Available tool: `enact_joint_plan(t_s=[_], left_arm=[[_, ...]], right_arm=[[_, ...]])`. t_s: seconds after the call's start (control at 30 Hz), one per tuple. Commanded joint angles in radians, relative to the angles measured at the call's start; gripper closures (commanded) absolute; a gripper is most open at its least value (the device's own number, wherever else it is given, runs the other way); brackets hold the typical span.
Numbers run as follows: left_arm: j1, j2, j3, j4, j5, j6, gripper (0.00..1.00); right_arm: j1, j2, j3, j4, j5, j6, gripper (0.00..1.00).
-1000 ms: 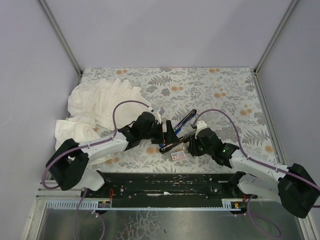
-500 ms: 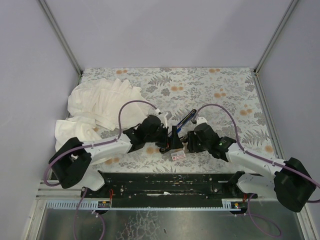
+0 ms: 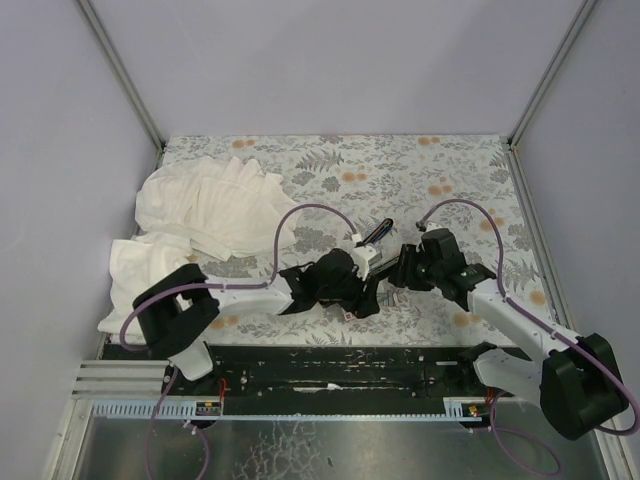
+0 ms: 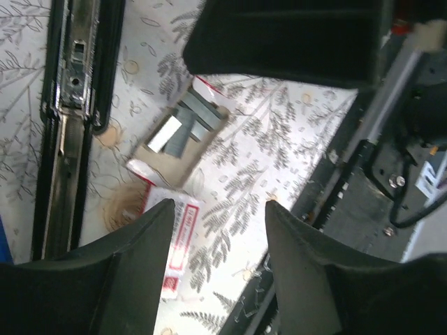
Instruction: Load the staples into the stapler
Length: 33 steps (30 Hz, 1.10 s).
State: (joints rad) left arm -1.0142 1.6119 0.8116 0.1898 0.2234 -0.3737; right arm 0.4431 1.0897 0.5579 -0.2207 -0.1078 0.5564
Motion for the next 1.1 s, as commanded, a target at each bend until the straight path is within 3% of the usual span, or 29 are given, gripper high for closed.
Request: enact_joint_plan(t_s=[0.0,0.37,1.07], left_arm=[[-0.01,0.068,0.075,0.066,-0.09,0.051,0.49],[-0.033,0.181,0.156,0.025,-0.14,0.084,0.62],[-0.049,0.274,0.209,-0.008,-0.218,0.123,0.71]], right_arm=[[-0.01,-0.046,-0.007,-0.005,-0.047,0.031,0.5],[-0.012,-0.052,-0.03,0.011,-0.057,0.039,0.5],[-0.014,-0.066,-0.057,0.025,-0.075,0.047,0.51]])
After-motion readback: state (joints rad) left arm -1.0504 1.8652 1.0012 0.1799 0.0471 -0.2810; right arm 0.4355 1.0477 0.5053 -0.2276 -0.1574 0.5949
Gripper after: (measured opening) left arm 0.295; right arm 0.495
